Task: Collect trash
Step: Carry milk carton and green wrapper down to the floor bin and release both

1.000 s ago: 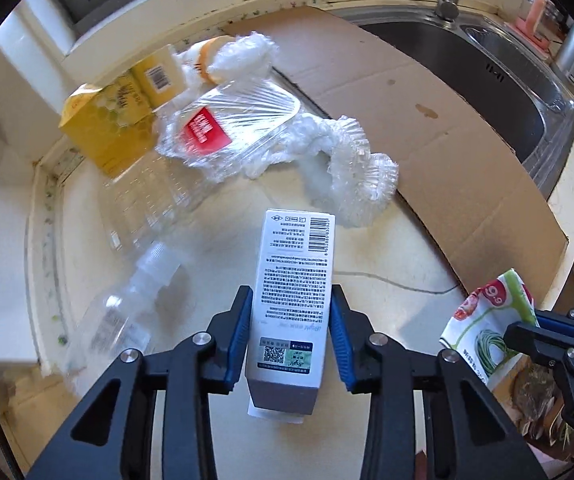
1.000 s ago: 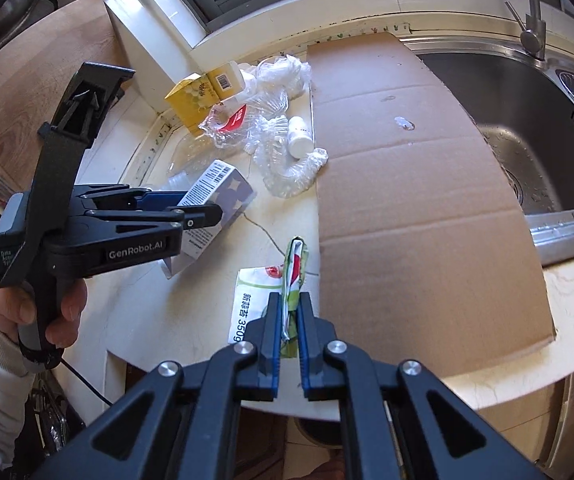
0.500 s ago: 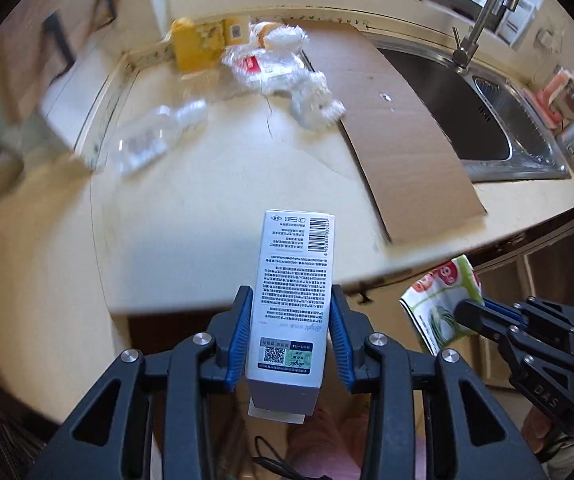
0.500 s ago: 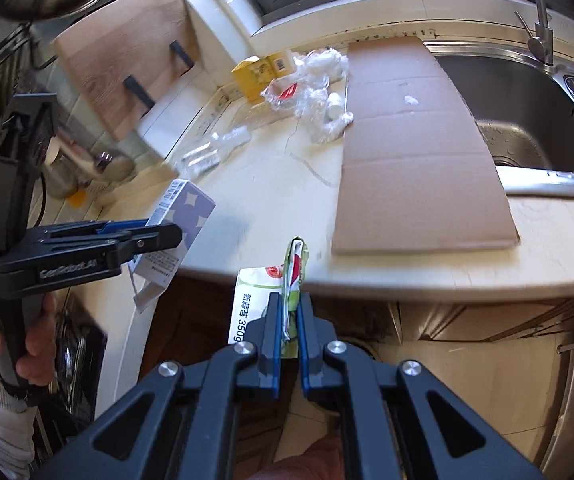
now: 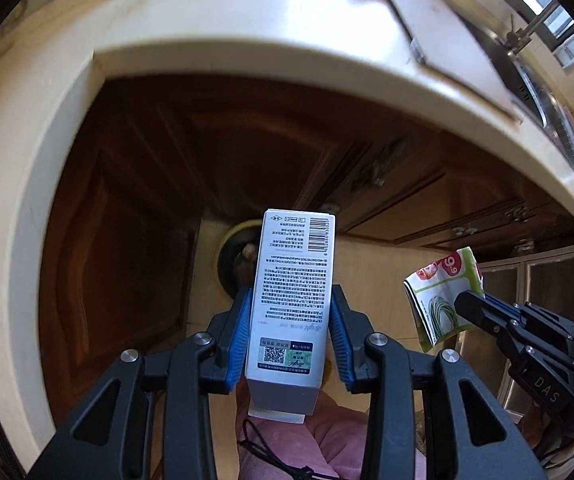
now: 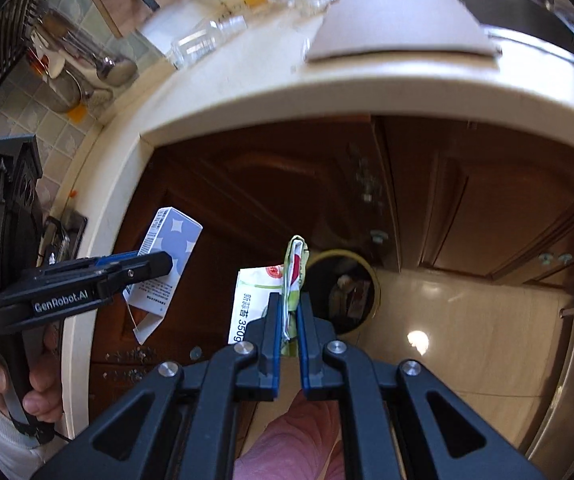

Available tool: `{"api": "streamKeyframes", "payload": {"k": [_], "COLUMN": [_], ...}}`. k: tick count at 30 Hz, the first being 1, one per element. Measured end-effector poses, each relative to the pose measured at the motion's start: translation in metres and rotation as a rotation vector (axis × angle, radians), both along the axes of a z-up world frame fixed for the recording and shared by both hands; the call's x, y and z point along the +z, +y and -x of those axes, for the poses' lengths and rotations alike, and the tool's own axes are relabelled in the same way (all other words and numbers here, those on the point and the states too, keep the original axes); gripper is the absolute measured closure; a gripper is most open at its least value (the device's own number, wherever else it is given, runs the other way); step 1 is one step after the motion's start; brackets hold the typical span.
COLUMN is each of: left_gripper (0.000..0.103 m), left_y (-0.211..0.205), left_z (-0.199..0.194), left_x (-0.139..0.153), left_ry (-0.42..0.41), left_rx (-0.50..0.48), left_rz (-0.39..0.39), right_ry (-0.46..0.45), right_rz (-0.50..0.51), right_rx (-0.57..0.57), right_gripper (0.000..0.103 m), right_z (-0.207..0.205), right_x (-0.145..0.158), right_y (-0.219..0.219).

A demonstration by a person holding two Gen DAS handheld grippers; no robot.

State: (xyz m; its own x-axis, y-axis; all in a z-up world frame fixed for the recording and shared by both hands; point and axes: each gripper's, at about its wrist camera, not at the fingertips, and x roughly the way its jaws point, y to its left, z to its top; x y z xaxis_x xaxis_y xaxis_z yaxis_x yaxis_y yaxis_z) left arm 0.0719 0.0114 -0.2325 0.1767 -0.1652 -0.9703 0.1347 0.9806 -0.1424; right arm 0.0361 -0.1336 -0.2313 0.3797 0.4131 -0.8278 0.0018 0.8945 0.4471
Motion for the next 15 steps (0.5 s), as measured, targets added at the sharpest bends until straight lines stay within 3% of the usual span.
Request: {"api": "streamKeyframes", "payload": {"k": [6,15], "left_gripper": [0.068,0.067], "left_y": [0.01,0.022], "left_z": [0.021,0.005], "left_x": [-0.074,-0.185], "left_ry": [0.091,0.189], "left_rx": [0.04,0.101], "left_rz": [0.019,0.039], "right_ry": [0.098,0.203], "right_rz": [0.0,0.053], "right_rx": [0.01,-0.043], "right_gripper": [0.096,0.096], "right_z": [-0.004,-0.04], "right_x": [-0.065,-0.165], "right_y": [0.015,0.031]}}
